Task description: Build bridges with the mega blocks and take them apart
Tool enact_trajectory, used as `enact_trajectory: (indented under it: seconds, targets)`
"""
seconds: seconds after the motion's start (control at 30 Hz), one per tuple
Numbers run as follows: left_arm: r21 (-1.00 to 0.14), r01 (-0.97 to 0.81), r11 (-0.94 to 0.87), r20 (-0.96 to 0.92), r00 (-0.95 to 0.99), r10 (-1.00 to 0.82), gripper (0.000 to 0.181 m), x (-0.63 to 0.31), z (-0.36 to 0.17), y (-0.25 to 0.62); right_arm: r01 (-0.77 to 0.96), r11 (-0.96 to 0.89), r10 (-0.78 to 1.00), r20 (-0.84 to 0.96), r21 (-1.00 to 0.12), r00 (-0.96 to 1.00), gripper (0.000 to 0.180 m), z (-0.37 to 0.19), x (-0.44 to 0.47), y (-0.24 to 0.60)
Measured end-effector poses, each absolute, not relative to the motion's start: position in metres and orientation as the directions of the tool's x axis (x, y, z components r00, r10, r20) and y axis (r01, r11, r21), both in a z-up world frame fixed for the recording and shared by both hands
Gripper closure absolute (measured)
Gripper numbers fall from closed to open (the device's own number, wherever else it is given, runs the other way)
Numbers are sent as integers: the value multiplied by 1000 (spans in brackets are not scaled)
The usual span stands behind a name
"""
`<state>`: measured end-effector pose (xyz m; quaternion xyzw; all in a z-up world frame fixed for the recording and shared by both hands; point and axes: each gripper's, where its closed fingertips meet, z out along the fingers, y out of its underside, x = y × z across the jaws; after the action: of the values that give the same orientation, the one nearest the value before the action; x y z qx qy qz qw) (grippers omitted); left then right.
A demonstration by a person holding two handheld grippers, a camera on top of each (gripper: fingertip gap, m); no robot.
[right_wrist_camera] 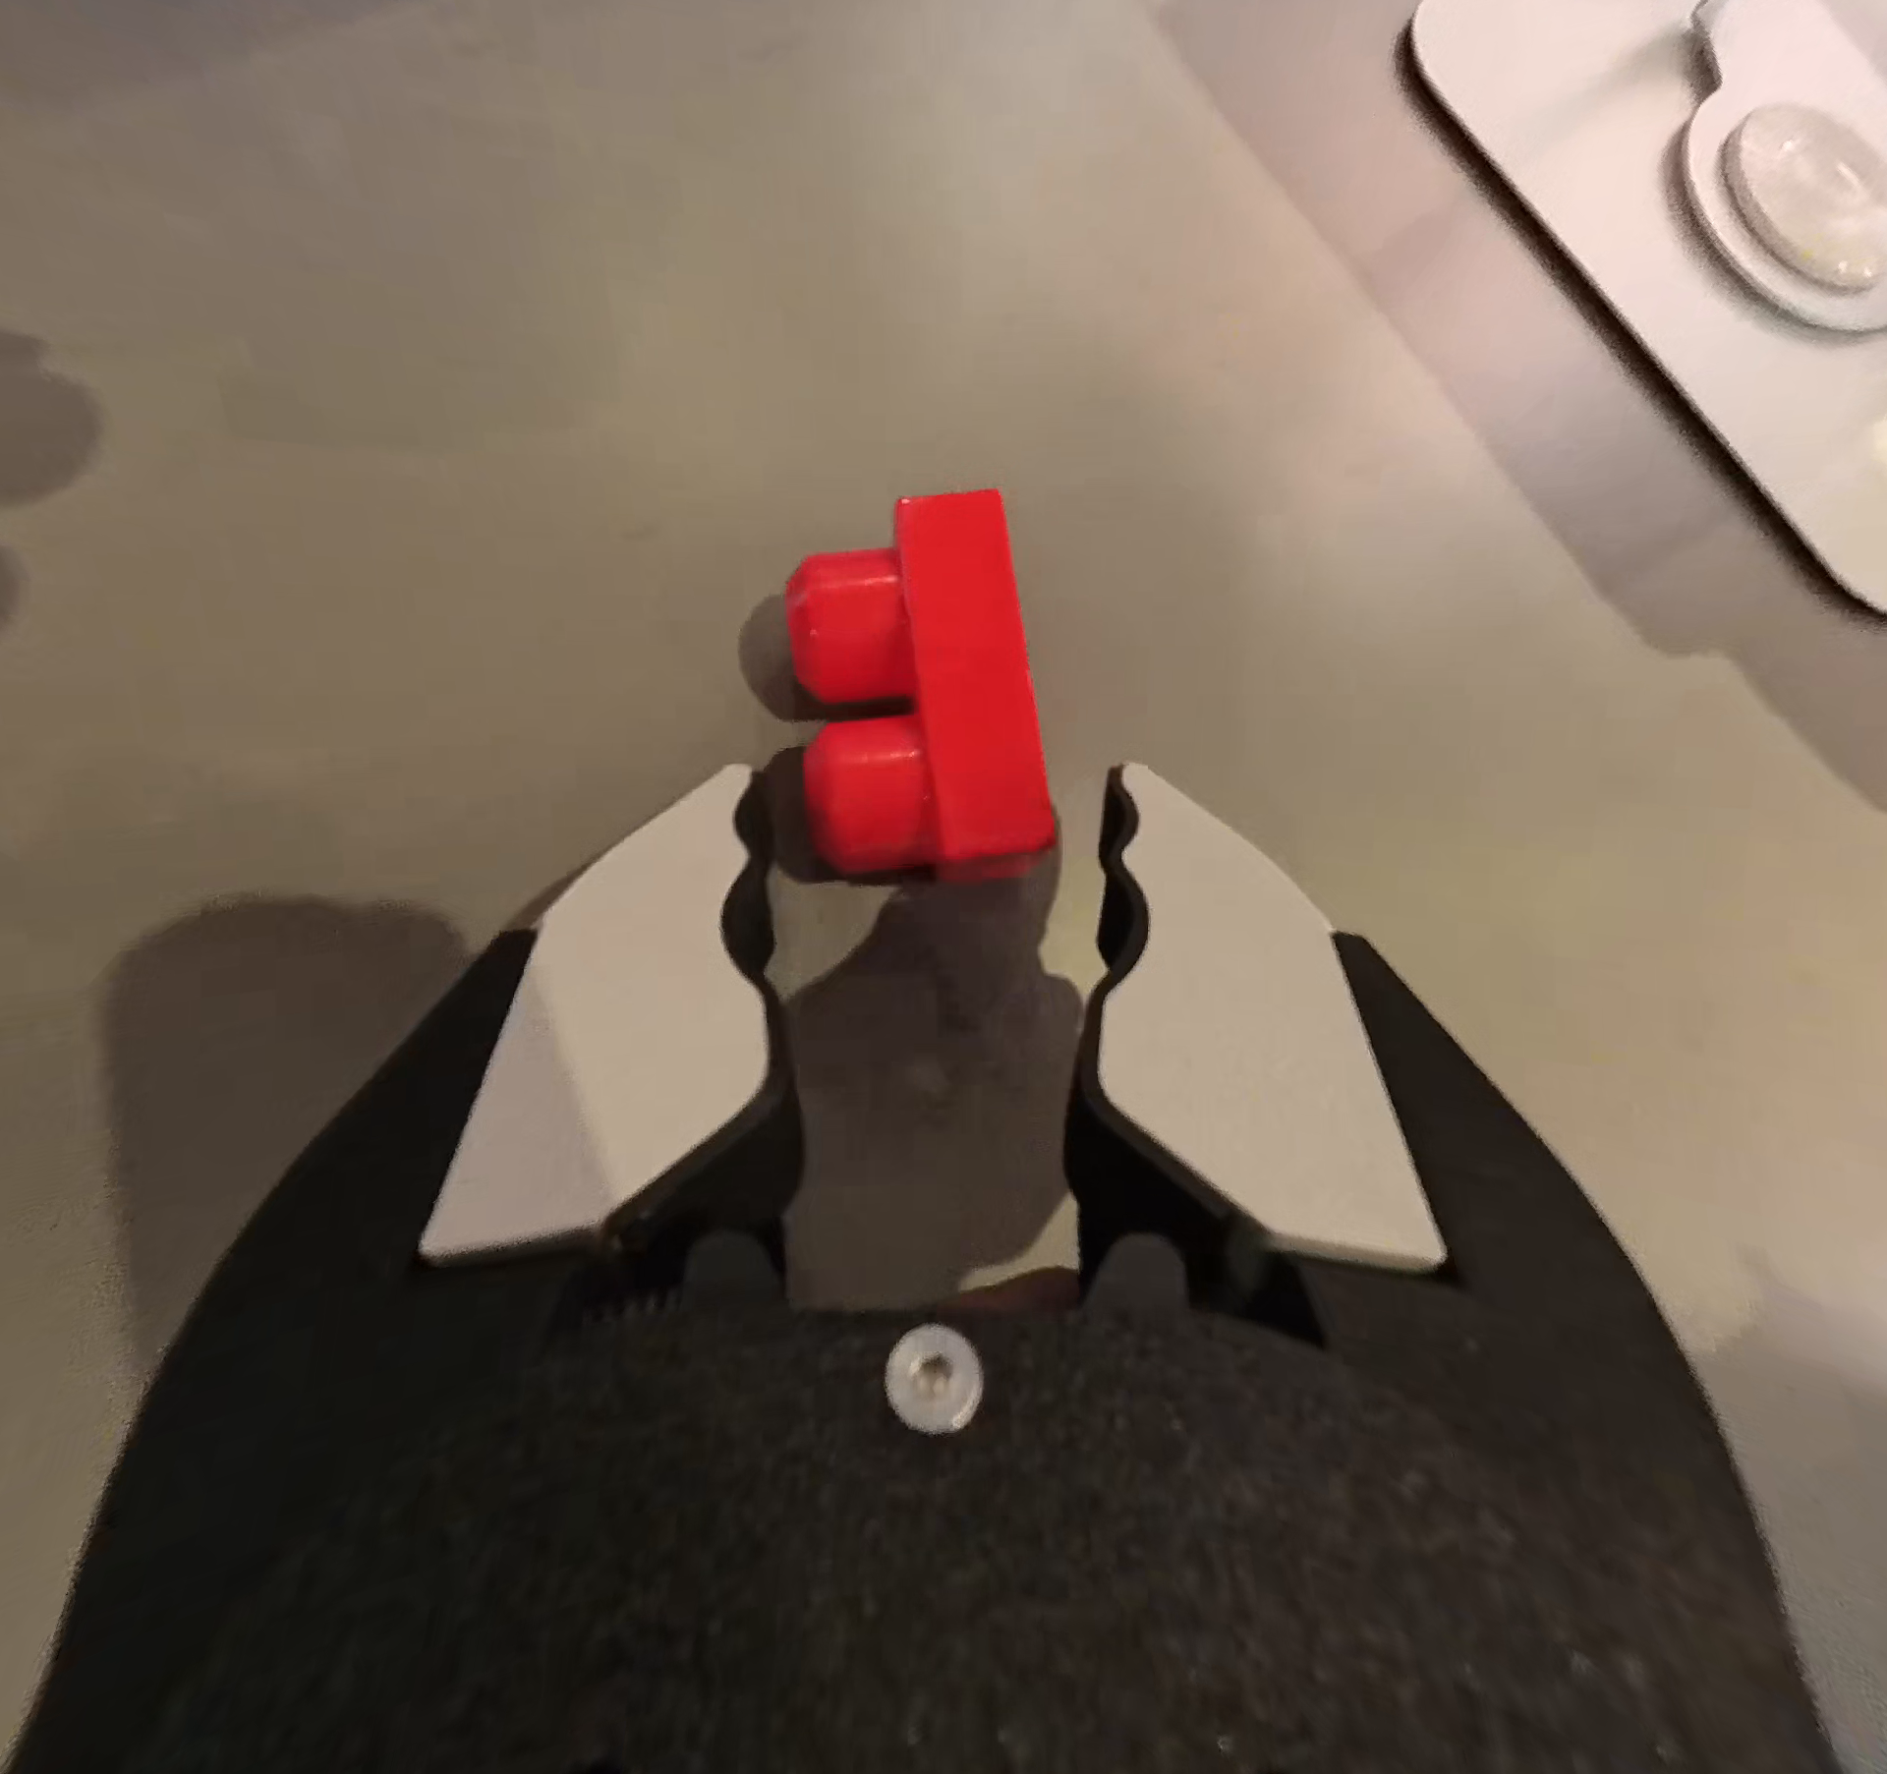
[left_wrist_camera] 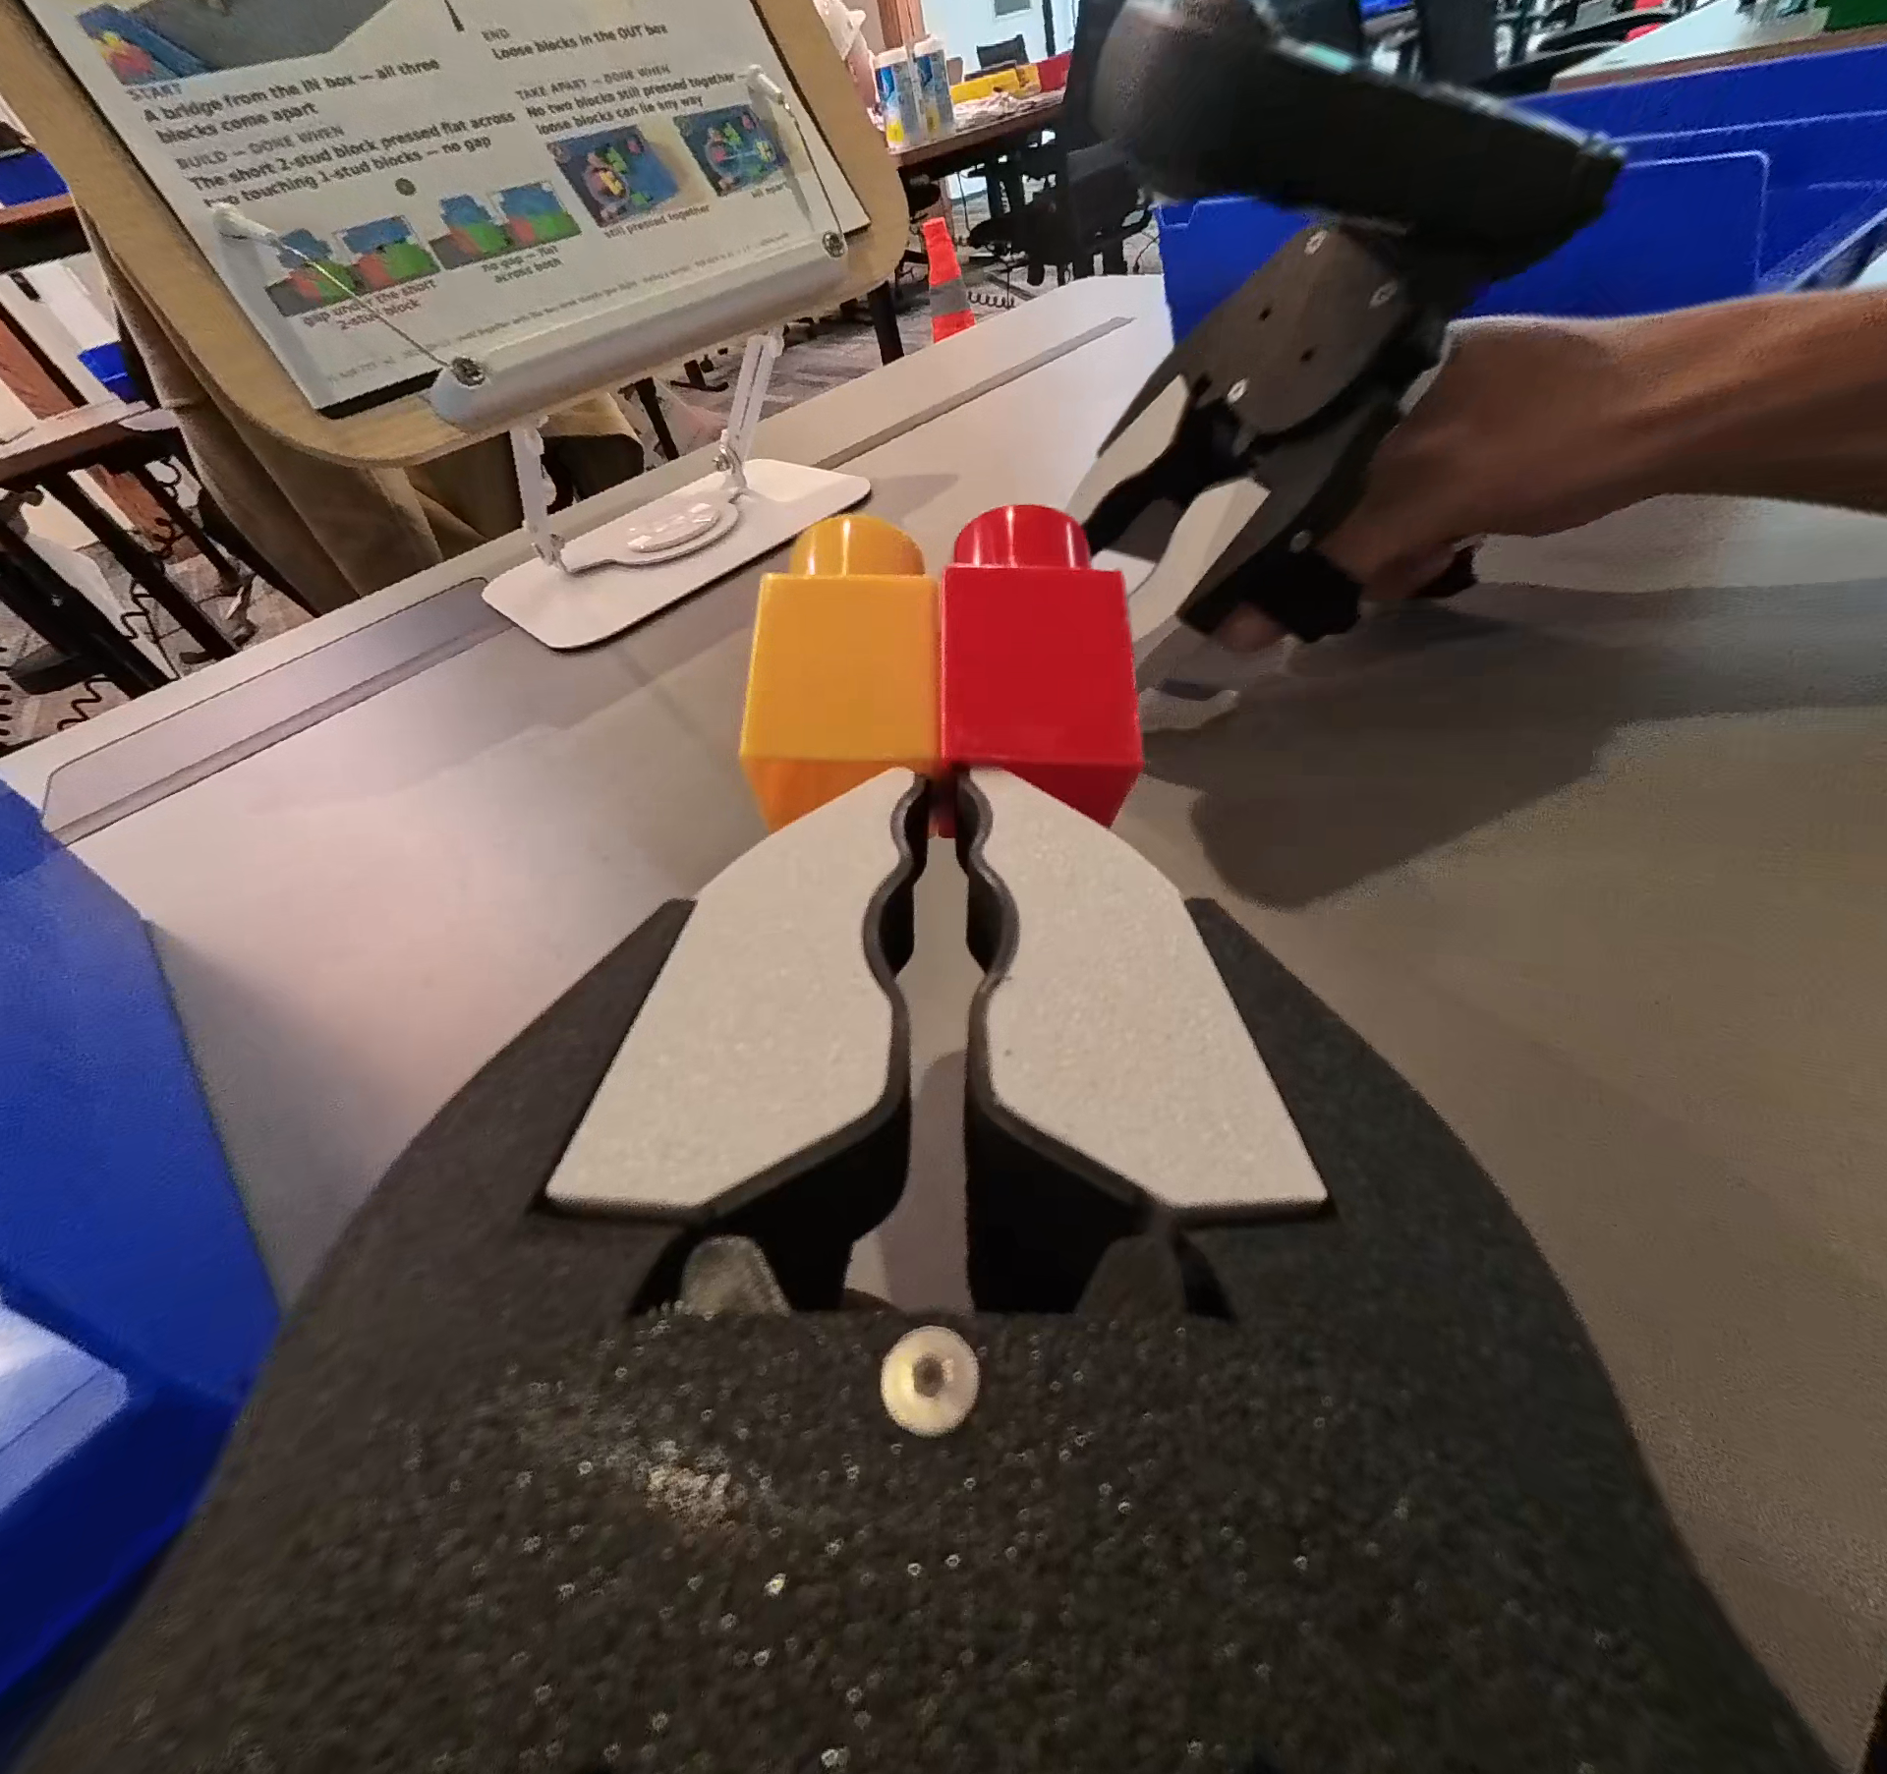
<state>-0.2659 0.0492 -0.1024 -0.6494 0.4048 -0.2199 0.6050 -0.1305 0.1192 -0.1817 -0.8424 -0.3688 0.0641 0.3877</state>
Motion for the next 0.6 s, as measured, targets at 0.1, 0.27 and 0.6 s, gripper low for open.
enact_trajectory:
  seconds: [0.1,0.27,0.6]
  targets:
    - [-965,-256,54,-196,573,-796,177,-266,-102,49,550,-463,662,141,-695,736,133,-187,-130,126]
    - [-968,-247,48,-185,570,-801,177,-266,-102,50,445,-463,662,34,-766,748,133,-164,-129,117]
    - [-968,-219,120,-220,522,-824,177,-257,-93,40,-46,-598,751,-579,-800,317,133,-60,-173,28]
